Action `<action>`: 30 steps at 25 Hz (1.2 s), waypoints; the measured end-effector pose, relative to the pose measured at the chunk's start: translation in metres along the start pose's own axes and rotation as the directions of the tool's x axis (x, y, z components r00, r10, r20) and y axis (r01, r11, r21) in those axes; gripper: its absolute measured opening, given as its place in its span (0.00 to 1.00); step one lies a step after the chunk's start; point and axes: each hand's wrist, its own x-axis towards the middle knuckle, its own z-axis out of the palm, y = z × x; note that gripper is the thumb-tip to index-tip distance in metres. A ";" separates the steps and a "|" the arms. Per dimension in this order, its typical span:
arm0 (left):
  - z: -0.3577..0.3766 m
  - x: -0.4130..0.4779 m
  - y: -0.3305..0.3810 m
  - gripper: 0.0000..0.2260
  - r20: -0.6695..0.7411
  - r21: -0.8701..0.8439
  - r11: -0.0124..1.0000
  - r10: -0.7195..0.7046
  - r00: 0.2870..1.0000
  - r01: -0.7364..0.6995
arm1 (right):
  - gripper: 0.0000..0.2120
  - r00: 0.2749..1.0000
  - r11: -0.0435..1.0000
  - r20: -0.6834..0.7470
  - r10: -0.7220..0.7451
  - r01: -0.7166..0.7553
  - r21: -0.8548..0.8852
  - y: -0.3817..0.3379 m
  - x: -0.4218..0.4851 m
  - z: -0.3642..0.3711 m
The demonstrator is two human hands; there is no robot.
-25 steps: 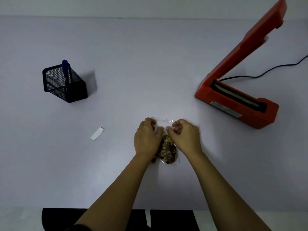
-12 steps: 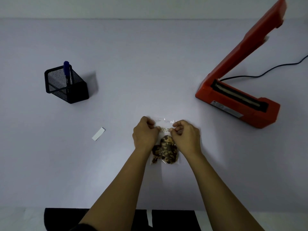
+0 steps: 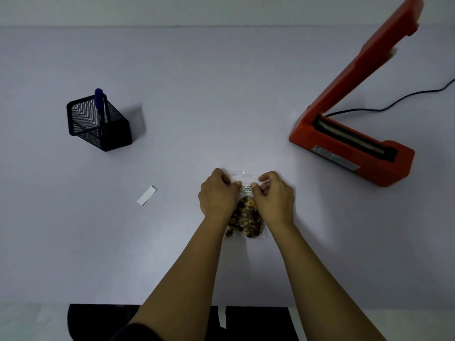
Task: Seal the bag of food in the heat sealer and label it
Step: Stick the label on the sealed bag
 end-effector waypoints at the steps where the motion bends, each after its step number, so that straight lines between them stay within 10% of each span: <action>1: 0.000 -0.001 -0.001 0.09 -0.004 -0.001 1.000 0.001 1.000 -0.001 | 0.08 1.000 1.000 0.000 -0.004 0.004 0.006 0.001 -0.001 0.000; 22: -0.003 -0.015 -0.021 0.10 -0.045 -0.051 0.959 0.278 0.960 -0.280 | 0.14 0.994 0.982 0.104 0.019 -0.038 0.184 0.008 -0.005 -0.010; 30: -0.013 -0.052 -0.028 0.15 0.034 -0.078 0.996 0.036 0.999 -0.033 | 0.23 0.945 0.958 0.296 0.141 -0.206 0.199 0.020 -0.042 -0.024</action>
